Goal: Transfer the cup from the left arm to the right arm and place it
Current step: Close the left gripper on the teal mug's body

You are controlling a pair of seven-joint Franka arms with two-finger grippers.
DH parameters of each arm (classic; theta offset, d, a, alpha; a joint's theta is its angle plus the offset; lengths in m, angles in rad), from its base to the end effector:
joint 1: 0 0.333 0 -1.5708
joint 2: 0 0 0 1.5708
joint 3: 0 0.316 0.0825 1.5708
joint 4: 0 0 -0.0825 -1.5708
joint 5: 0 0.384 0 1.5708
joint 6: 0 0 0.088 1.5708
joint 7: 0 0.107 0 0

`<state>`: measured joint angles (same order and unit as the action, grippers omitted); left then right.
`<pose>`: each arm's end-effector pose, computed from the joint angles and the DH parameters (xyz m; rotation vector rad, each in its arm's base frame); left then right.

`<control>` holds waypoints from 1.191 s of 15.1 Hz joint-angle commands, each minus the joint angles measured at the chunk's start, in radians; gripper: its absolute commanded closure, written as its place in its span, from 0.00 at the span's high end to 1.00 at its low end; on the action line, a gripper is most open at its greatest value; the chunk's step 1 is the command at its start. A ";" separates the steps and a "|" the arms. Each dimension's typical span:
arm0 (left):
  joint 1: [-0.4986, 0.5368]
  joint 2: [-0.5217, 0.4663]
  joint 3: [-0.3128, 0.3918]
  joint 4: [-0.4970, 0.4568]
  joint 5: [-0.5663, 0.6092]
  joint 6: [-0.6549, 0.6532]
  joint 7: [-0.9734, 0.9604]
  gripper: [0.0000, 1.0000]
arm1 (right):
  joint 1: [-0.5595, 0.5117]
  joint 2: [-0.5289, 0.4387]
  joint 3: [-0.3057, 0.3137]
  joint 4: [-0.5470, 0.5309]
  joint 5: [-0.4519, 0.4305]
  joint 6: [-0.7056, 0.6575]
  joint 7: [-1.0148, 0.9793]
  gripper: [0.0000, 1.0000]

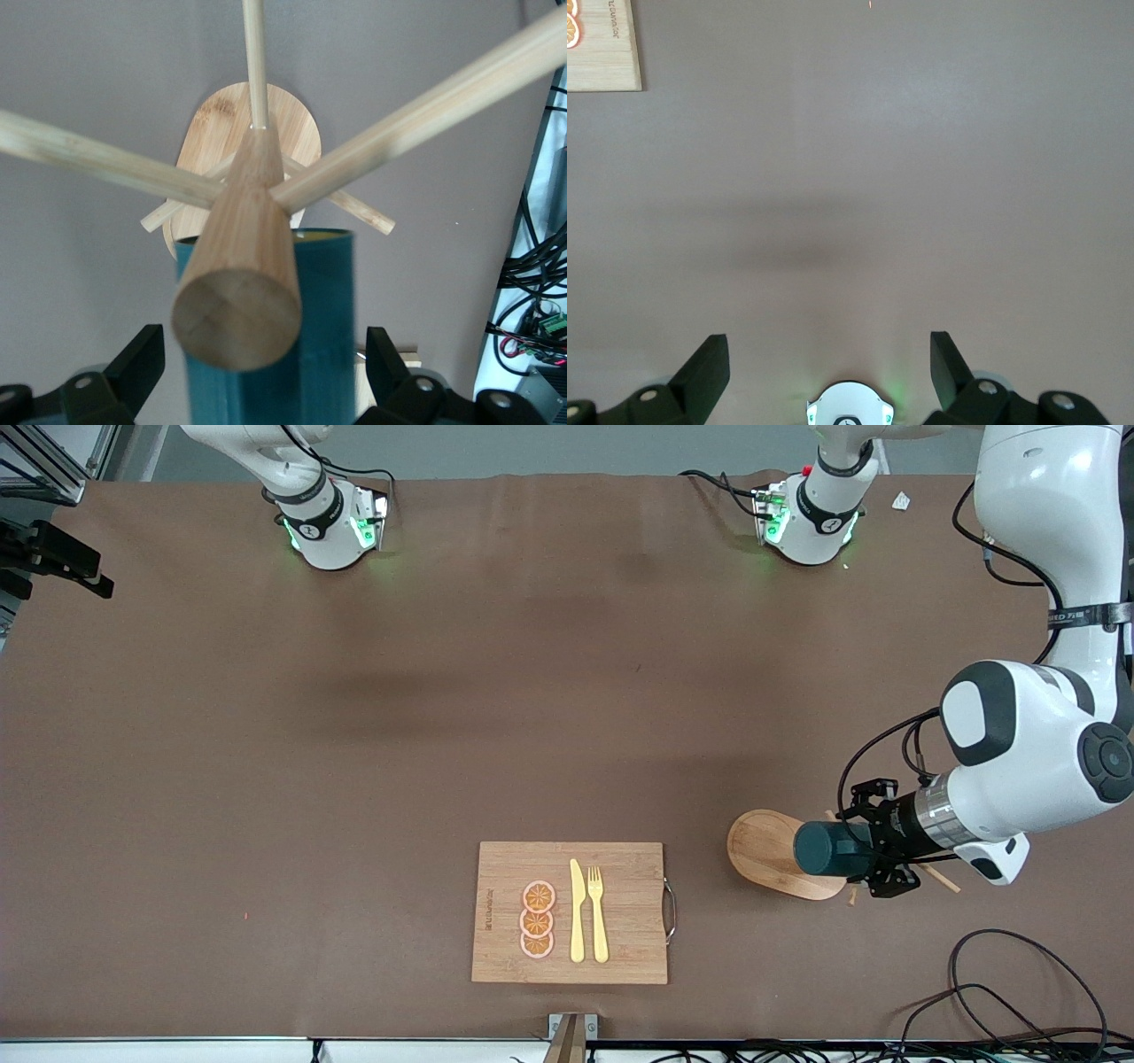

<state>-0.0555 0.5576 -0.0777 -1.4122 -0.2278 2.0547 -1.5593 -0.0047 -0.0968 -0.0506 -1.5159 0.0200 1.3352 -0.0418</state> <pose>0.7138 -0.0971 0.3879 2.0906 2.0220 -0.1872 0.4967 -0.0266 0.6810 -3.1103 0.0143 0.1287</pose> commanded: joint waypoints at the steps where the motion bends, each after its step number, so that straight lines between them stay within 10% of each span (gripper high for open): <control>1: -0.001 0.019 -0.005 0.024 0.012 0.002 0.024 1.00 | -0.004 -0.014 0.002 -0.017 0.000 0.002 -0.001 1.00; 6: -0.007 0.027 -0.008 0.022 0.010 0.002 0.022 0.99 | -0.004 -0.012 0.002 -0.017 -0.002 0.002 0.000 1.00; 12: -0.023 0.001 -0.007 0.030 0.013 0.002 0.005 0.55 | -0.006 -0.014 0.002 -0.017 0.000 0.001 -0.001 1.00; 18: -0.023 -0.045 -0.049 0.030 0.013 -0.030 0.005 0.45 | -0.006 -0.014 0.002 -0.017 -0.002 0.001 -0.001 1.00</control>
<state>-0.0777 0.5423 -0.0935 -1.3796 -0.2278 2.0516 -1.5441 -0.0050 -0.0968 -0.0513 -1.5165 0.0200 1.3350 -0.0418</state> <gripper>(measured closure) 0.154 0.000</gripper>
